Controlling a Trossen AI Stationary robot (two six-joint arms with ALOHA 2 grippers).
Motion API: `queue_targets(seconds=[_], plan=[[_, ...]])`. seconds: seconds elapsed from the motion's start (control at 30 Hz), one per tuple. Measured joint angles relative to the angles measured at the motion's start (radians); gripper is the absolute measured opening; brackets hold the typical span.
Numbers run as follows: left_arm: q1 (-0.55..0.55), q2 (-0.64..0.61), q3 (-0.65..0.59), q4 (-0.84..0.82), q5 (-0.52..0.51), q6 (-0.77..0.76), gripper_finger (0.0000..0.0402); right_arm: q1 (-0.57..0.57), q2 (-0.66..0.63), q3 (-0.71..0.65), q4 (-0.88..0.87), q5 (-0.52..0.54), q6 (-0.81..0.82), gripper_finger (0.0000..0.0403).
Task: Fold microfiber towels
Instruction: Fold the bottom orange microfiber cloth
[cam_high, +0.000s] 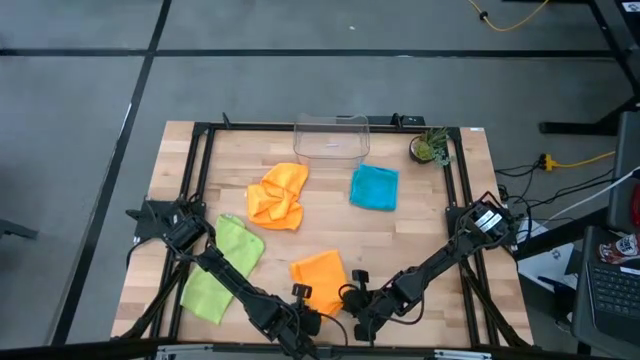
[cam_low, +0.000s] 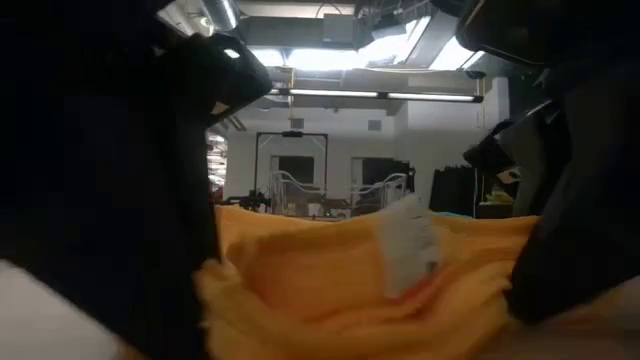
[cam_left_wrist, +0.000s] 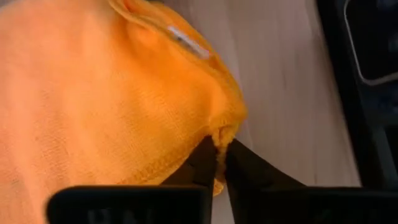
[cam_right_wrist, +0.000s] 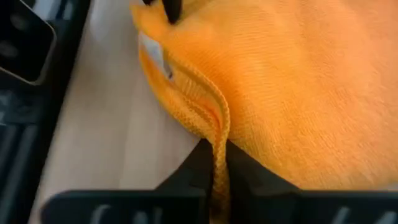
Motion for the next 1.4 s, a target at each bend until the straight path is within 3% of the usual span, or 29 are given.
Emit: queue_targets(seconds=[0.3, 0.63, 1.0, 1.4], plan=[[0.005, -0.013, -0.002, 0.04, 0.065, -0.08, 0.0001, 0.0, 0.009, 0.141, -0.123, -0.136, 0.182, 0.0009], [-0.018, -0.098, -0.002, 0.054, 0.134, -0.129, 0.0, 0.002, 0.006, 0.322, -0.394, -0.156, 0.282, 0.0011], [-0.048, -0.116, -0.002, 0.062, 0.127, -0.21, 0.0, -0.003, 0.004, 0.423, -0.497, -0.136, 0.28, 0.0011], [-0.063, -0.204, 0.001, -0.033, -0.031, -0.221, 0.0, -0.054, 0.003, 0.455, -0.581, -0.071, 0.216, 0.0012]])
